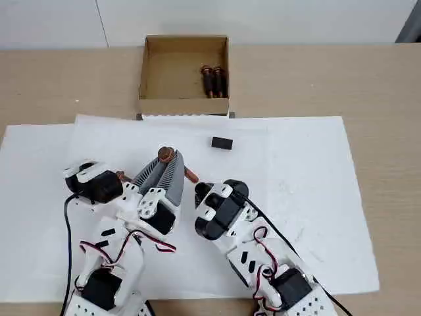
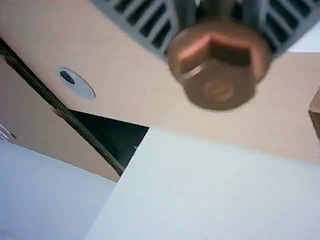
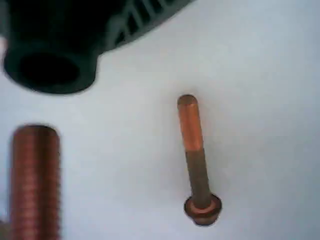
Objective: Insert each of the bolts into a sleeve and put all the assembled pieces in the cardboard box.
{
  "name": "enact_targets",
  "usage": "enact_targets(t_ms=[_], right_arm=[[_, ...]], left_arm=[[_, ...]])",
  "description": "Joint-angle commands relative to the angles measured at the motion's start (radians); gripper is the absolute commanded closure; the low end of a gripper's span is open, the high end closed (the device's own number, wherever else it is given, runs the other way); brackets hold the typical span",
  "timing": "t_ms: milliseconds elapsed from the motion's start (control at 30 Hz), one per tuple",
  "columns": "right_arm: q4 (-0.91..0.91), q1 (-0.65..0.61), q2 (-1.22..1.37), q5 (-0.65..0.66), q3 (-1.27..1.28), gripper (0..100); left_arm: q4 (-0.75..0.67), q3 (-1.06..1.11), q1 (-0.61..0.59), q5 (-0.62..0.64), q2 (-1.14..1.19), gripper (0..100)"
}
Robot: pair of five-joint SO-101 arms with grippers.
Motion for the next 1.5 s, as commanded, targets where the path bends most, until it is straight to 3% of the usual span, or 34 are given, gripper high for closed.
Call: enact_targets(t_ms=[0, 200, 467, 1200, 1467], right_arm=[[-0.002, 0.013, -0.012, 0.025, 0.015, 99.5], [-0.008, 0.013, -0.013, 0.052, 0.015, 99.5], [-0.008, 0.015, -0.013, 0.052, 0.014, 99.5], [-0.067, 0.047, -0.013, 0.071, 0.015, 99.5], [-0.067, 0.045, -0.013, 0.071, 0.014, 99.5]], left_arm=[[0.002, -0.010, 0.025, -0.015, -0.018, 99], [0.003, -0.010, 0.087, -0.026, -0.018, 99], [0.003, -0.010, 0.078, -0.091, -0.017, 99], [0.057, 0.041, 0.089, -0.044, -0.015, 99], [0.078, 0.122, 0.209, -0.043, -0.012, 99]])
